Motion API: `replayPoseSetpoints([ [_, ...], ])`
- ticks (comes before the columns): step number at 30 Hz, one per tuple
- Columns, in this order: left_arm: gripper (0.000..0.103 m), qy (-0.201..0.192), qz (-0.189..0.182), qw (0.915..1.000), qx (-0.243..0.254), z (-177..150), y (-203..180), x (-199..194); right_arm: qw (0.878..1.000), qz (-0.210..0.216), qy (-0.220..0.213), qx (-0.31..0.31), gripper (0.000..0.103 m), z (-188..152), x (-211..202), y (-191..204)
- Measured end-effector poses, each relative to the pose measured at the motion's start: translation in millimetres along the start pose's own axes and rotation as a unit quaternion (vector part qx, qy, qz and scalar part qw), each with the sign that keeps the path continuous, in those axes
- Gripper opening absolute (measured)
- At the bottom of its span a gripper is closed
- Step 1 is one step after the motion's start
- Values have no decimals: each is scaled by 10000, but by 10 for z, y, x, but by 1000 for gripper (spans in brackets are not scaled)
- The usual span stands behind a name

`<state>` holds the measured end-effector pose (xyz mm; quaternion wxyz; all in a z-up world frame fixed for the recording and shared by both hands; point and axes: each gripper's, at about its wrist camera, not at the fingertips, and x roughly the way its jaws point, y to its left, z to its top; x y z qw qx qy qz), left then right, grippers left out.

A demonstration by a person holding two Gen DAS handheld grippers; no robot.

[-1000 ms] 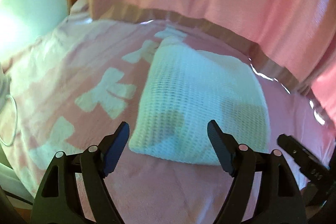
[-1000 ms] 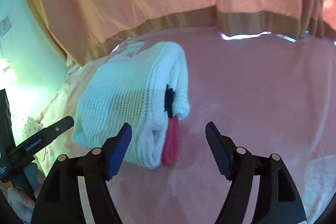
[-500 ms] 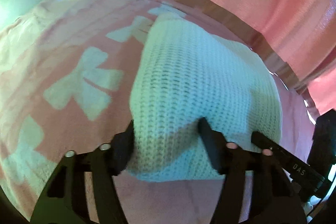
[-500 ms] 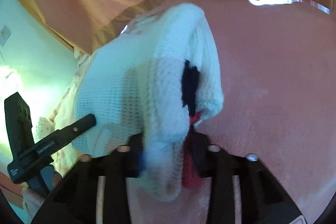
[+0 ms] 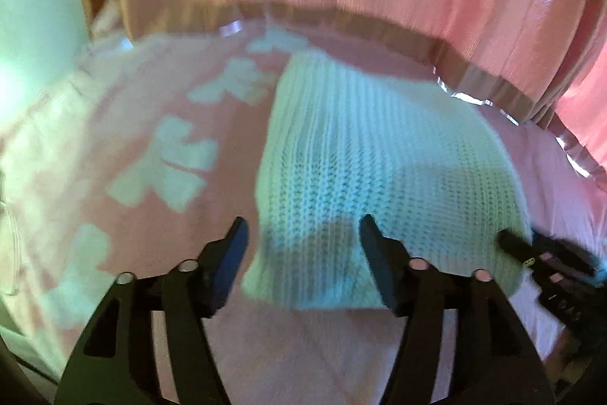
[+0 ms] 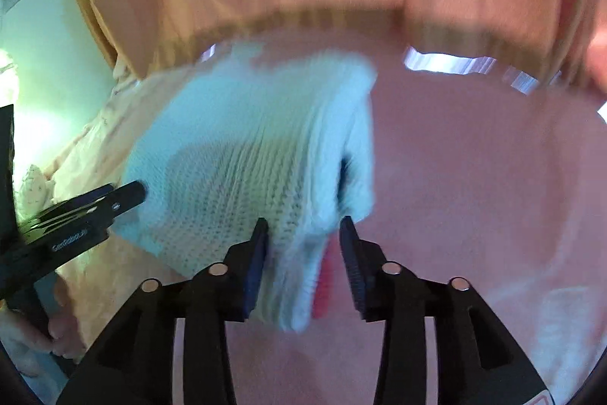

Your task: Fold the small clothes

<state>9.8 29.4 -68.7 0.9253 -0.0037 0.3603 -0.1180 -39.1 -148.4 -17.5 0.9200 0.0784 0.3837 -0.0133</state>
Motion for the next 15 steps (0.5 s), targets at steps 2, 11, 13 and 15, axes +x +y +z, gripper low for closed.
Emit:
replayPoseSetpoints([
  [2,83,-328,200,9988,303,-63,-84,-256,9968,-477,-561,-313,61,-39,-347,78],
  [11,93,-748,461,9944,590,-343,-336,-562,9915,-1136,-629,38,70,-533,-641,42],
  [13,93,-727,508,9944,581,-402,-388,-541,9921,-1142,-475,188,70,-598,-592,-6],
  [15,93,-714,564,9939,621,-421,-425,-520,9931,-1077,-379,272,70,-631,-561,-22],
])
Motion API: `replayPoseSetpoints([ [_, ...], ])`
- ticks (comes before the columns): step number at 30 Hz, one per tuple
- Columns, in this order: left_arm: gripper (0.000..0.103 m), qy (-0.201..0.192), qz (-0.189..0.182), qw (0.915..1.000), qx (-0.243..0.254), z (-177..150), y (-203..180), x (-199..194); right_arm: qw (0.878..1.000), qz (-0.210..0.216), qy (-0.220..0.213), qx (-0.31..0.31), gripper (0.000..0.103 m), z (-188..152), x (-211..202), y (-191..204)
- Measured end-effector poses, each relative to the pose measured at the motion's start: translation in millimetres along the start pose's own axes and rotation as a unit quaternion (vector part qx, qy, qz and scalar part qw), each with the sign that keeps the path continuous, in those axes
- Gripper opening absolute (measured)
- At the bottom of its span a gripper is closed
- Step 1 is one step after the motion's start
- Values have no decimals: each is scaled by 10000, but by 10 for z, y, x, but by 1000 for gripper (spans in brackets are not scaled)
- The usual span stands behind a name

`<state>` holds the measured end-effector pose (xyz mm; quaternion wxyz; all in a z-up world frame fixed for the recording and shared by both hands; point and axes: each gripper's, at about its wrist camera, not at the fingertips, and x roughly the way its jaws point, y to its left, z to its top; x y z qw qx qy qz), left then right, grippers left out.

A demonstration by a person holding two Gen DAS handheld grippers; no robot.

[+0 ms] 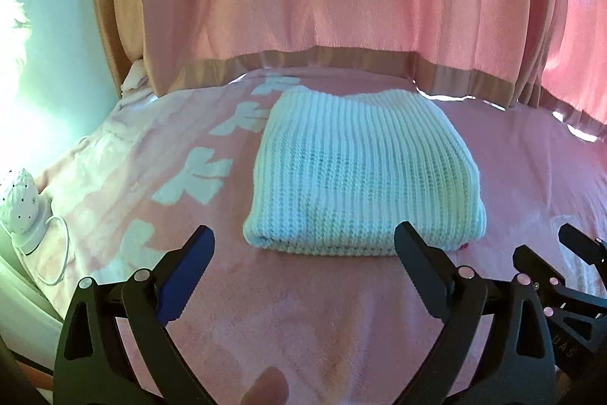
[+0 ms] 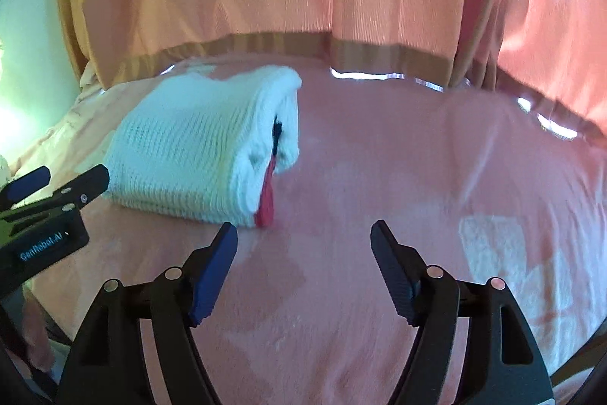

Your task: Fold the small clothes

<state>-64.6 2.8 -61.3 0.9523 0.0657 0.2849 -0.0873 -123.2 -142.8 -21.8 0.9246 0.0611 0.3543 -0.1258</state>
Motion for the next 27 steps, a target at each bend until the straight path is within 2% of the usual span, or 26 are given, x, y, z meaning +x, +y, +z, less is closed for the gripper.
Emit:
replayPoseSetpoints([
  [8,94,75,-30,9999,-116,-53,1,4,10000,-16,-29,51,70,-40,-13,-25],
  [27,94,208,-170,9996,35,-181,-29,41,9999,-89,-76,-112,73,-128,-4,173],
])
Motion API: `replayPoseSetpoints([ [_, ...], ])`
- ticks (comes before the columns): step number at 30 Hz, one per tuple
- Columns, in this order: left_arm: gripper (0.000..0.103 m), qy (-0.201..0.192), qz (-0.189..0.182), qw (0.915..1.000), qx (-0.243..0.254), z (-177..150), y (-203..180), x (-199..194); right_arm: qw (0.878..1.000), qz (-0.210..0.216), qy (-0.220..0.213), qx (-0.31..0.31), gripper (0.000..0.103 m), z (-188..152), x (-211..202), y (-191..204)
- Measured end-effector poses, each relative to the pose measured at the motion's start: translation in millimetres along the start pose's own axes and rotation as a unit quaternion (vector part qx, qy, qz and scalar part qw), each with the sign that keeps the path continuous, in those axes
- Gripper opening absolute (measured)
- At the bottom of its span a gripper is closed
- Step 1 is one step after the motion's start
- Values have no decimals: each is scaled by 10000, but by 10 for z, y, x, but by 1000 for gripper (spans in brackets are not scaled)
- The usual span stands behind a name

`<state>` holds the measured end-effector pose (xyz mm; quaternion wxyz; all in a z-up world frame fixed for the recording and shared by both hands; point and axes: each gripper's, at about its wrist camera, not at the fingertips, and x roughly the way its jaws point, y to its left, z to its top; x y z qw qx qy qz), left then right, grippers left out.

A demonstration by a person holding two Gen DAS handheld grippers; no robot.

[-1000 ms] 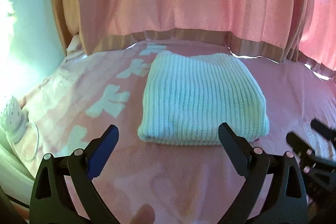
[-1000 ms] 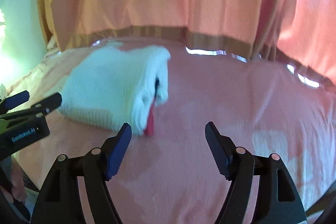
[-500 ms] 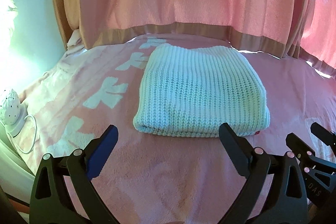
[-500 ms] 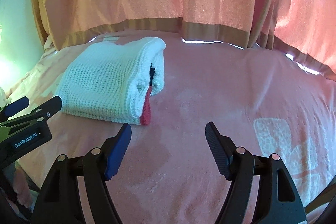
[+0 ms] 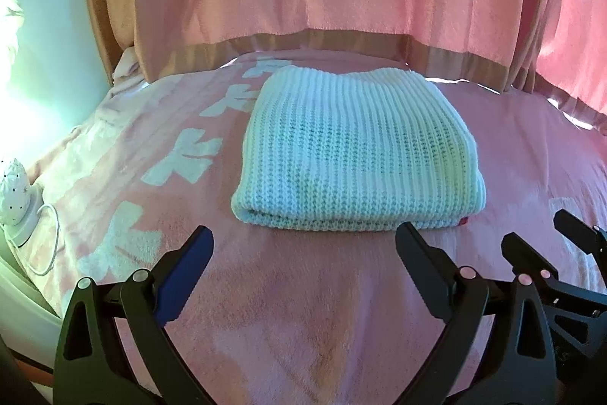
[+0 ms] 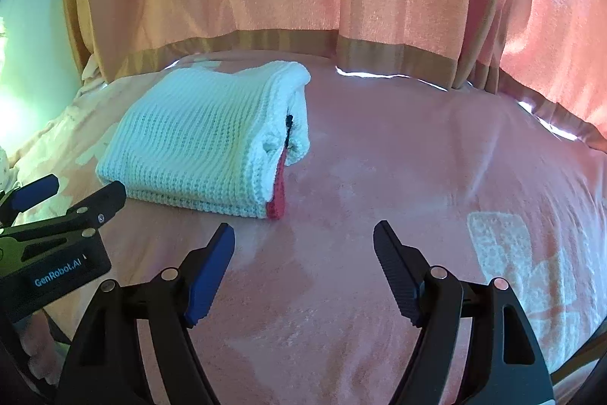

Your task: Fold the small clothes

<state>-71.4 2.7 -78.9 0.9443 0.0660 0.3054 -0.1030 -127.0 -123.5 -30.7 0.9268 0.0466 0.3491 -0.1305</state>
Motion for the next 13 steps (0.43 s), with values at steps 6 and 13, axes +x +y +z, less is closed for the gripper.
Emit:
replayPoseSetpoints([
  [6,94,-25,61,9999,103,-9,-51,11,10000,9,17,-5,74,-1,15,-9],
  [13,94,13,76,9999,121,-17,-79,23,10000,4,-6,-1,75,6,14,4],
])
